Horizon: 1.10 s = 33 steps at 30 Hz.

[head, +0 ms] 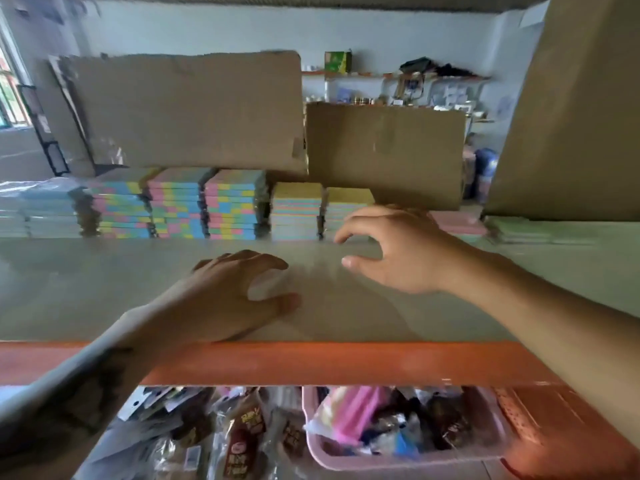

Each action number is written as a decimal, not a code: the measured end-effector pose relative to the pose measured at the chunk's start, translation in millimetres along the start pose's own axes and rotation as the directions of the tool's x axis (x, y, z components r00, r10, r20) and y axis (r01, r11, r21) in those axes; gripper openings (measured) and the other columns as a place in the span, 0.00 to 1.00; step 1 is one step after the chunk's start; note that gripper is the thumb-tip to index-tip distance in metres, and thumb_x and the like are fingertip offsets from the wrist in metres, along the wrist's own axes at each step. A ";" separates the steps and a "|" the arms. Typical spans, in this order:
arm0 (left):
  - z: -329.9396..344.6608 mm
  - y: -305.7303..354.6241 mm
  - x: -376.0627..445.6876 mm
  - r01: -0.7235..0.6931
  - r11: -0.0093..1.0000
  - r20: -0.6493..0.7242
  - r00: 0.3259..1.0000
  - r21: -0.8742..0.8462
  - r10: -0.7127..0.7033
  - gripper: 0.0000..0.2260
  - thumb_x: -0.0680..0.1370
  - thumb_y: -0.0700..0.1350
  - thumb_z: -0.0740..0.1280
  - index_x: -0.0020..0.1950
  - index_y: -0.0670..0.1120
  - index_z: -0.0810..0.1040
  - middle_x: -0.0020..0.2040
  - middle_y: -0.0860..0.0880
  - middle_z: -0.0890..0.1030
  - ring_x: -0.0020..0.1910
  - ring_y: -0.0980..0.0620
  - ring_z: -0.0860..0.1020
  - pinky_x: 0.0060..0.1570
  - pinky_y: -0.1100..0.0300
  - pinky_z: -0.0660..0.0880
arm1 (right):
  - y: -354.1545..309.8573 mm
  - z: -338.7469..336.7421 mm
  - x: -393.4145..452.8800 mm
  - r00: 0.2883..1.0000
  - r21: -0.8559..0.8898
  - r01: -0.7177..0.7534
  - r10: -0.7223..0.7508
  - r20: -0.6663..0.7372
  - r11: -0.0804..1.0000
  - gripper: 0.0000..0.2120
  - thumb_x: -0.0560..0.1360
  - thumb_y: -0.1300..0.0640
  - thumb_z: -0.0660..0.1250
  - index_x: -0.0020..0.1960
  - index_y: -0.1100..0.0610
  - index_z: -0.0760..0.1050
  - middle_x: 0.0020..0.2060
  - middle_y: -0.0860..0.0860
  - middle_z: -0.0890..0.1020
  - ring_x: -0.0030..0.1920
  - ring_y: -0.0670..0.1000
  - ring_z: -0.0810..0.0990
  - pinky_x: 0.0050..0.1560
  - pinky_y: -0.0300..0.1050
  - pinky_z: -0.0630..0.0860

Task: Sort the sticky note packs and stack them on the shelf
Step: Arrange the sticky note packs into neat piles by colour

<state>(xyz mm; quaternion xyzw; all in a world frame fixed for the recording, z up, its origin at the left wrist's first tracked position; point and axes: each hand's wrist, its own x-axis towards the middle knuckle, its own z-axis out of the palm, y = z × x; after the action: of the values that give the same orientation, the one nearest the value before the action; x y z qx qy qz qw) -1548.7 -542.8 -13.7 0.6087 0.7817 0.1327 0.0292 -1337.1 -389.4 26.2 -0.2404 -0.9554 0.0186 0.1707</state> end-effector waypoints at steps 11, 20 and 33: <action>48.3 149.6 54.1 -0.169 0.984 0.019 0.986 0.049 0.168 0.38 0.68 0.80 0.53 0.74 0.65 0.67 0.74 0.61 0.71 0.72 0.55 0.69 0.72 0.53 0.63 | 143.5 -30.3 -84.1 0.950 0.112 -0.226 0.194 0.246 0.968 0.20 0.72 0.38 0.76 0.61 0.43 0.80 0.55 0.42 0.82 0.53 0.45 0.79 0.55 0.44 0.76; 56.7 167.4 65.1 -0.275 0.910 -0.262 0.945 -0.310 0.197 0.14 0.74 0.56 0.76 0.58 0.63 0.79 0.52 0.69 0.78 0.54 0.73 0.75 0.57 0.74 0.69 | 147.1 -32.3 -89.9 0.977 0.701 -0.215 0.141 0.162 0.680 0.15 0.68 0.41 0.77 0.45 0.51 0.80 0.36 0.46 0.80 0.38 0.44 0.76 0.38 0.35 0.68; 56.5 172.6 57.8 -0.302 0.582 -0.302 0.948 -0.755 0.101 0.08 0.76 0.47 0.68 0.49 0.45 0.83 0.44 0.50 0.85 0.43 0.55 0.78 0.49 0.55 0.75 | 125.6 -29.9 -98.1 0.977 0.858 -0.214 0.127 0.174 0.468 0.11 0.74 0.54 0.75 0.47 0.62 0.81 0.39 0.59 0.75 0.38 0.55 0.79 0.38 0.52 0.79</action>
<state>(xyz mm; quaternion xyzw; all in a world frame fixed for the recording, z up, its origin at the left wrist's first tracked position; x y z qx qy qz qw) -1389.0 -439.0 -19.5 0.5984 0.5644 0.5355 0.1914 -1189.1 -325.5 8.4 -0.2136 -0.7914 0.5267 0.2250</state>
